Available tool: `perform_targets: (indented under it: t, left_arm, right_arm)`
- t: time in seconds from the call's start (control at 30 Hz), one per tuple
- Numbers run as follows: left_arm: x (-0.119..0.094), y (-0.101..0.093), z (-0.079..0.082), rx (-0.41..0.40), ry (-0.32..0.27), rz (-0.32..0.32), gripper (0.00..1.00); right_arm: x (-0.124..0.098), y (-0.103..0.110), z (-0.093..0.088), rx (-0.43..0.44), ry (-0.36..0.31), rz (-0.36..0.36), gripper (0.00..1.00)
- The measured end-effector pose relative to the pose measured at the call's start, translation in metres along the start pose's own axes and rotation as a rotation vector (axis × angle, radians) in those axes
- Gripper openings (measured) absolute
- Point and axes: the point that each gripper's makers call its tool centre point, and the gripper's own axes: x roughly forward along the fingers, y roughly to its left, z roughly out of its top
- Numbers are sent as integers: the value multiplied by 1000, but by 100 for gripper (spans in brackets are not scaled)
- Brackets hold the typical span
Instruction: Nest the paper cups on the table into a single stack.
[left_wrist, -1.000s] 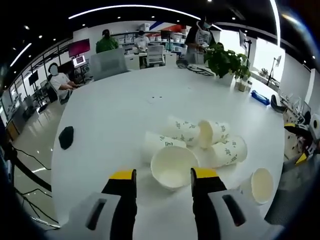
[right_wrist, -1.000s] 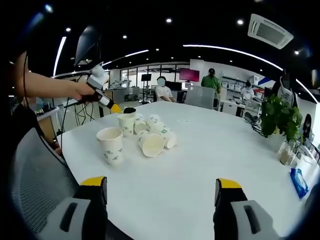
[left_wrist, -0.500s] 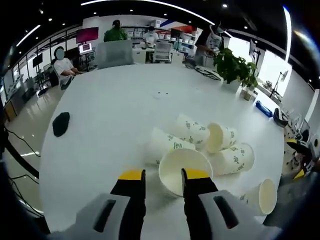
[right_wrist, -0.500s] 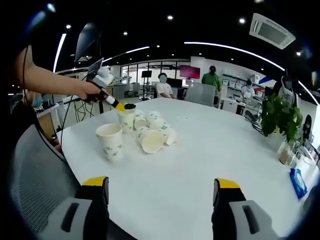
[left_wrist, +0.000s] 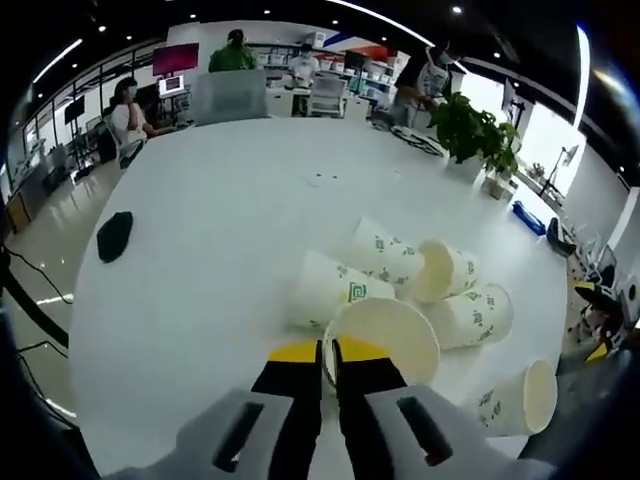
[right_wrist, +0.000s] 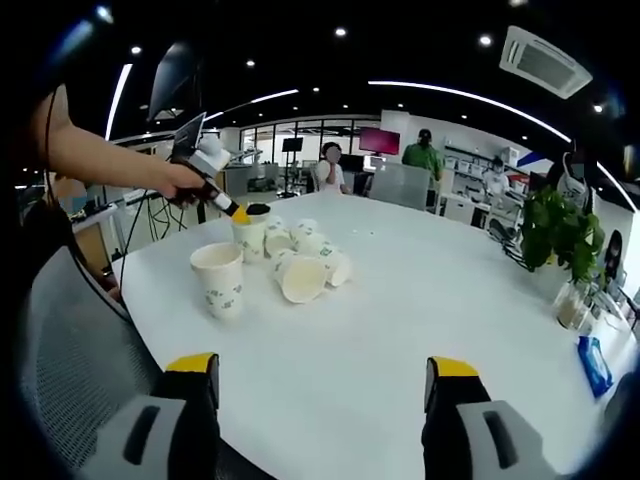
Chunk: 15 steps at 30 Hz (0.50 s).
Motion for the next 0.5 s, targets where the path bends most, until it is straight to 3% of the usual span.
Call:
perform_targets:
  t: [0.5]
  left_arm:
    - [-9,-4,6,-12,-13,-13,0]
  right_arm:
    - [1,1,-1,-2,4,7,85]
